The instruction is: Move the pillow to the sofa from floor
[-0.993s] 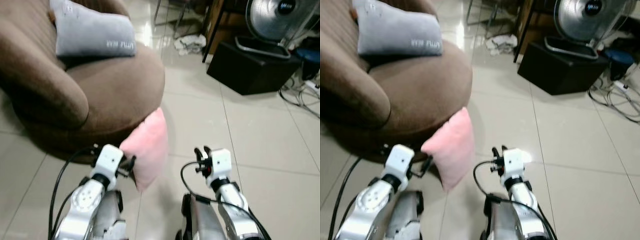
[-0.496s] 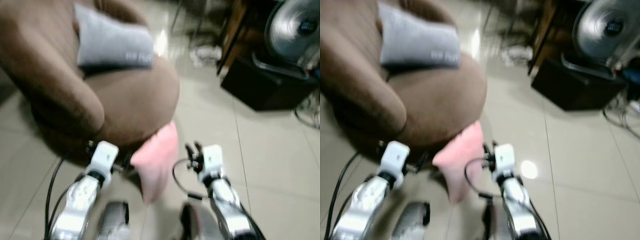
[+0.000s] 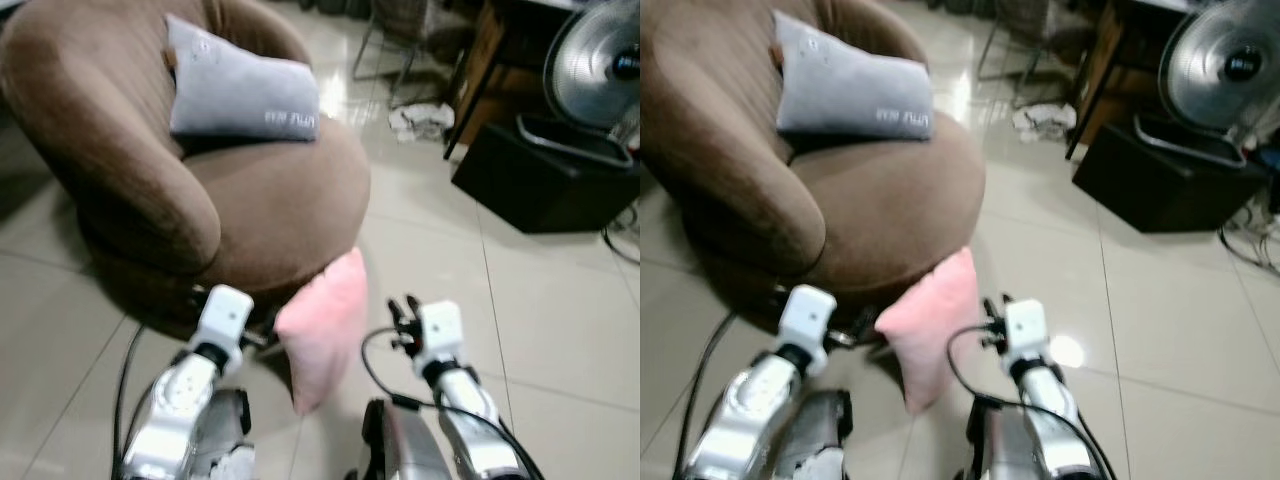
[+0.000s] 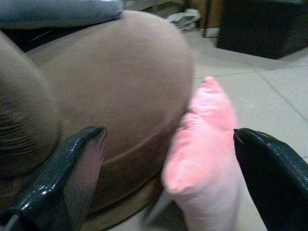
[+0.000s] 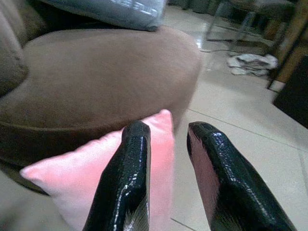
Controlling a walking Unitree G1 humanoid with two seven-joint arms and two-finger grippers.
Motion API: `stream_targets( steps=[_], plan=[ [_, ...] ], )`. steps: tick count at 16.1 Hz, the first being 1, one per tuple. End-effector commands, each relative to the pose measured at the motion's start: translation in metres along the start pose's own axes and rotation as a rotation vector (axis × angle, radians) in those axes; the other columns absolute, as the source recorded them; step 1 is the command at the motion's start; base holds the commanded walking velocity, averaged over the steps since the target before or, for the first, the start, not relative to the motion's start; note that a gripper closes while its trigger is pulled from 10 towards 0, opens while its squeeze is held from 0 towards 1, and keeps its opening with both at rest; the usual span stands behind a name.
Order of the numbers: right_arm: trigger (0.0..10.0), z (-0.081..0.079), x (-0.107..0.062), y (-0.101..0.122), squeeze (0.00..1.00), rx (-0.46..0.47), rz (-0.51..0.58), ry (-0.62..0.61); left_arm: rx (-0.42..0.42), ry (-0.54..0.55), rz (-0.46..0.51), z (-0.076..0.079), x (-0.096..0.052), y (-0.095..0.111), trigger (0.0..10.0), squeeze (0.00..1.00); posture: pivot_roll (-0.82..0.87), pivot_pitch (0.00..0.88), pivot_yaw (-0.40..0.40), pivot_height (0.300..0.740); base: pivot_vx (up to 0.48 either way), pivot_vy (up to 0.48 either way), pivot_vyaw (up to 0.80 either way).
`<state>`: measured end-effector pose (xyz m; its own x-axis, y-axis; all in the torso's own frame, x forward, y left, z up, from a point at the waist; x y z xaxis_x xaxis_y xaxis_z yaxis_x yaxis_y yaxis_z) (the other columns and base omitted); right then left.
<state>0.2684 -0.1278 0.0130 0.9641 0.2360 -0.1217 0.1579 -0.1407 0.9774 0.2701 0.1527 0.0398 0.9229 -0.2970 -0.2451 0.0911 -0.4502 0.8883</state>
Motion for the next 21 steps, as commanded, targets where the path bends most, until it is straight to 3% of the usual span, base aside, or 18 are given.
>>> stream_targets(
  steps=[1, 4, 7, 10, 13, 16, 21],
  plan=[
    [10.0, -0.001, 0.001, 0.003, 0.00, -0.002, 0.011, -0.002, 0.004, -0.009, 0.003, 0.000, -0.001, -0.001, 10.0, 0.00, 0.12, 0.065, -0.142, 0.590, 0.000, 0.000, 0.00],
    [10.0, -0.007, 0.003, 0.001, 0.00, 0.021, 0.012, 0.020, -0.002, 0.076, -0.016, -0.012, -0.006, -0.004, 10.0, 0.00, 0.17, 0.072, -0.192, 0.590, 0.000, 0.000, 0.00],
    [10.0, -0.008, 0.008, 0.004, 0.00, 0.001, 0.008, 0.044, -0.016, 0.077, -0.052, -0.006, -0.007, -0.012, 10.0, 0.00, 0.16, 0.067, -0.180, 0.590, 0.000, 0.000, 0.00],
    [10.0, -0.001, 0.011, 0.010, 0.00, 0.024, 0.018, 0.026, -0.015, 0.021, -0.107, -0.002, 0.008, -0.020, 10.0, 0.00, 0.16, 0.080, -0.187, 0.590, 0.000, 0.000, 0.00],
    [10.0, 0.000, 0.008, 0.005, 0.00, -0.001, -0.019, 0.027, 0.025, -0.038, -0.045, -0.003, 0.027, -0.004, 10.0, 0.00, 0.13, 0.080, -0.166, 0.590, 0.000, 0.000, 0.00],
    [10.0, 0.010, -0.002, 0.001, 0.00, 0.028, -0.023, -0.035, -0.014, -0.020, 0.034, -0.005, 0.031, 0.008, 10.0, 0.00, 0.11, 0.076, -0.140, 0.590, 0.000, 0.000, 0.00],
    [10.0, 0.012, -0.009, -0.002, 0.00, 0.041, -0.027, -0.051, -0.008, -0.041, 0.087, 0.001, 0.038, 0.016, 10.0, 0.00, 0.09, 0.070, -0.126, 0.590, 0.227, 0.000, -0.80]
  ],
)
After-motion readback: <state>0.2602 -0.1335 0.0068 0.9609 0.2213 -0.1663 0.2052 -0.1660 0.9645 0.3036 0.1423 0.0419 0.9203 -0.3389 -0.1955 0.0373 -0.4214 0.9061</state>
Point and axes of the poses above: a point about 5 cm out from each wrist's last joint towards the gripper, its own x axis pointing out of the wrist towards the gripper, its own y axis along the axis of the wrist's last joint, z = x × y, the point moved 2 cm from there along x, pointing out of the wrist towards the gripper, and after that the axes turned 12 degrees about x, right-handed, at the moved point
